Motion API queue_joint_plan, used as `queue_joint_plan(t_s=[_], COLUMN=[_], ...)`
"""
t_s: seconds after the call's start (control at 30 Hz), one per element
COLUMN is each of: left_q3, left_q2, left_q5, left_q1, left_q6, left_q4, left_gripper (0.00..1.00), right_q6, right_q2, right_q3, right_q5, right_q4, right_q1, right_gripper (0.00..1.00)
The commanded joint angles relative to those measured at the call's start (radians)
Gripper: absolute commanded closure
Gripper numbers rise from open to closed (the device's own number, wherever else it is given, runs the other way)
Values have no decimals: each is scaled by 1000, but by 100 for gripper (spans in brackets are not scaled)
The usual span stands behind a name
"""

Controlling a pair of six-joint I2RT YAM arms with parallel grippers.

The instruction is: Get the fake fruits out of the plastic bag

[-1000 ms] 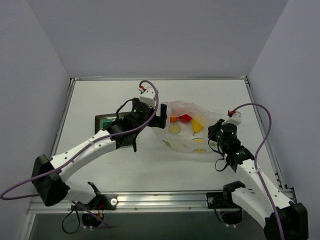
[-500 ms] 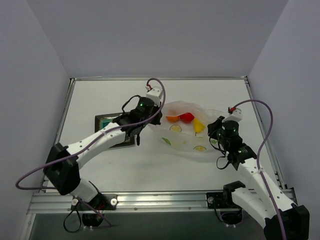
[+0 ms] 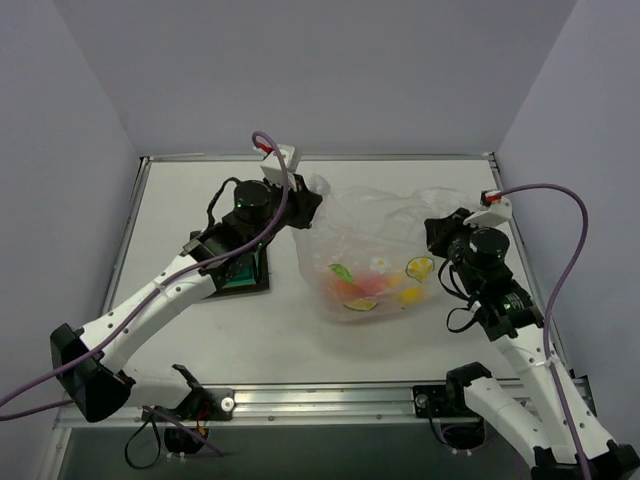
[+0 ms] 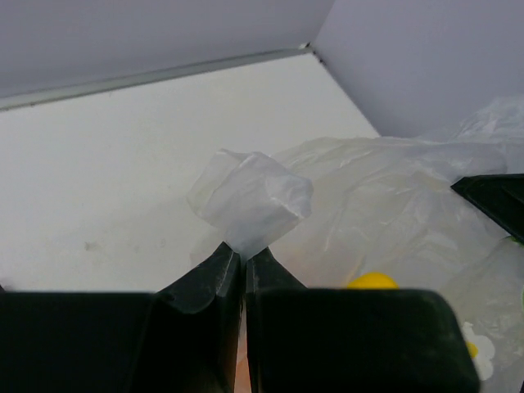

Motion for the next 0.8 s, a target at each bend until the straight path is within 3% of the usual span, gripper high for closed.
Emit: queue_joint_plan(t_s=[0.0,0.4,0.63,0.77], left_q3=[-31,51,177,66], left_q2=[66,271,362,370], left_q5=[-13,4,57,-26], left_q1=[22,48,37,37], left_q6=[-6,-3,0,8], left_q4=[9,82,107,162], left_gripper=[98,98,98,98], right_q6=[-26,81,43,70], right_q2=[57,7,19,106], right_q3=[-46,-272,-212,-271], right_q5=[68,206,234,193], right_q4=[-31,-32,-28,43], right_q1=[2,-21,-36,-39], right_gripper=[100,100,99,99])
